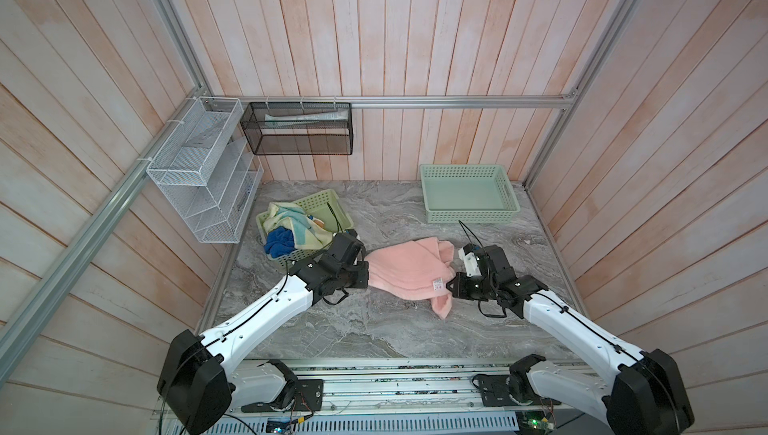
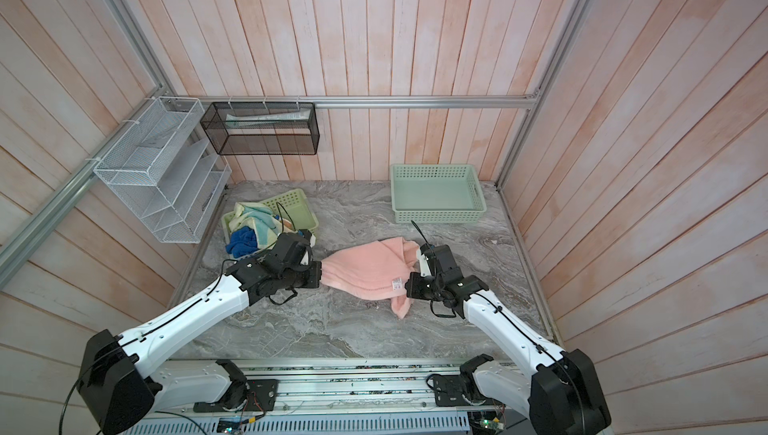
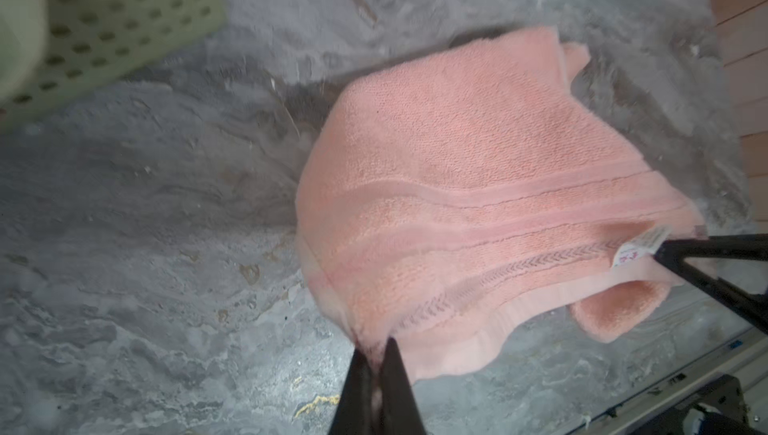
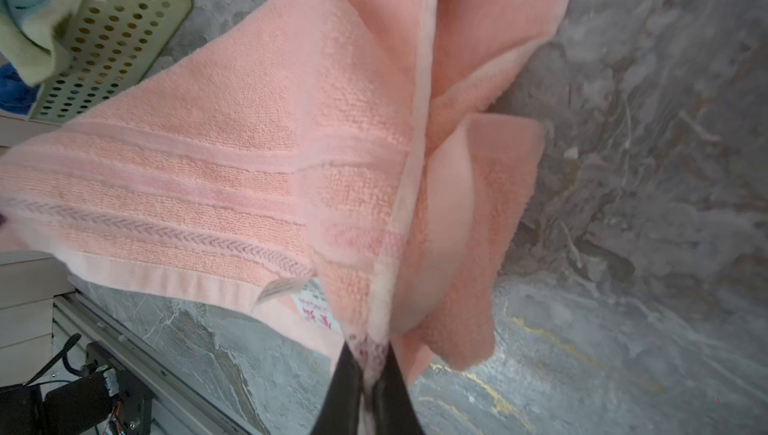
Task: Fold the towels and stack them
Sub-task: 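Grip two corners of the pink towel's near edge with both grippers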
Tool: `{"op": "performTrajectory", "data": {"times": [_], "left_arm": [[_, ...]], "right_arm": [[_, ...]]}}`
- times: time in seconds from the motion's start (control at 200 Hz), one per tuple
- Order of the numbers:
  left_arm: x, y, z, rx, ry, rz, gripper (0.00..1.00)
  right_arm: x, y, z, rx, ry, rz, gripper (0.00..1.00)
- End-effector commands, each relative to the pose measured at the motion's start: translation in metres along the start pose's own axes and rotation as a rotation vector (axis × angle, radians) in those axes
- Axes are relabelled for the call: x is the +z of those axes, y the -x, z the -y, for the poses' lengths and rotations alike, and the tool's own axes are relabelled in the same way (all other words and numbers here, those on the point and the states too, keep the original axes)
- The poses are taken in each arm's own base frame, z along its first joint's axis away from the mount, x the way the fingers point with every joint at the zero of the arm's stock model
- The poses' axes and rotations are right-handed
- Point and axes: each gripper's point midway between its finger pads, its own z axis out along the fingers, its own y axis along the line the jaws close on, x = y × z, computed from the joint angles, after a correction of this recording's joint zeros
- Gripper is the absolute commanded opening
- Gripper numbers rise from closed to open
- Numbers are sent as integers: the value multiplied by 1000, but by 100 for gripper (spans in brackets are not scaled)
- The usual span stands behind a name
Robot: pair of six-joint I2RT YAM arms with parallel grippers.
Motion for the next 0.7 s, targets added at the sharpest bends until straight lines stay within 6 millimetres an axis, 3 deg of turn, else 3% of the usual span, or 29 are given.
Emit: {"op": "performTrajectory", "data": {"times": [0.0,0.055,0.22,0.35,0.485,0.565,0.695], "left_arm": [[4,-2,17,-43,-98,11,0],[7,-5,15,-49,-96,4,0],[10,-9,14,-52,-94,-4,0],[8,-9,13,-49,-86,-5,0],[7,-8,12,-45,-83,0,0],[7,-8,13,-42,-83,-3,0],[9,-8,14,-40,-85,-7,0]], "right_arm": [[7,-6,-6,49,65,0,25],[10,-10,-3,45,55,-20,30],[8,-5,-3,17,22,-23,28],[3,-1,1,19,-25,-20,40],[-1,2,0,6,-50,-12,42],[-2,3,-3,-2,-48,-9,37],[-1,4,-7,-5,-43,-20,17]]}}
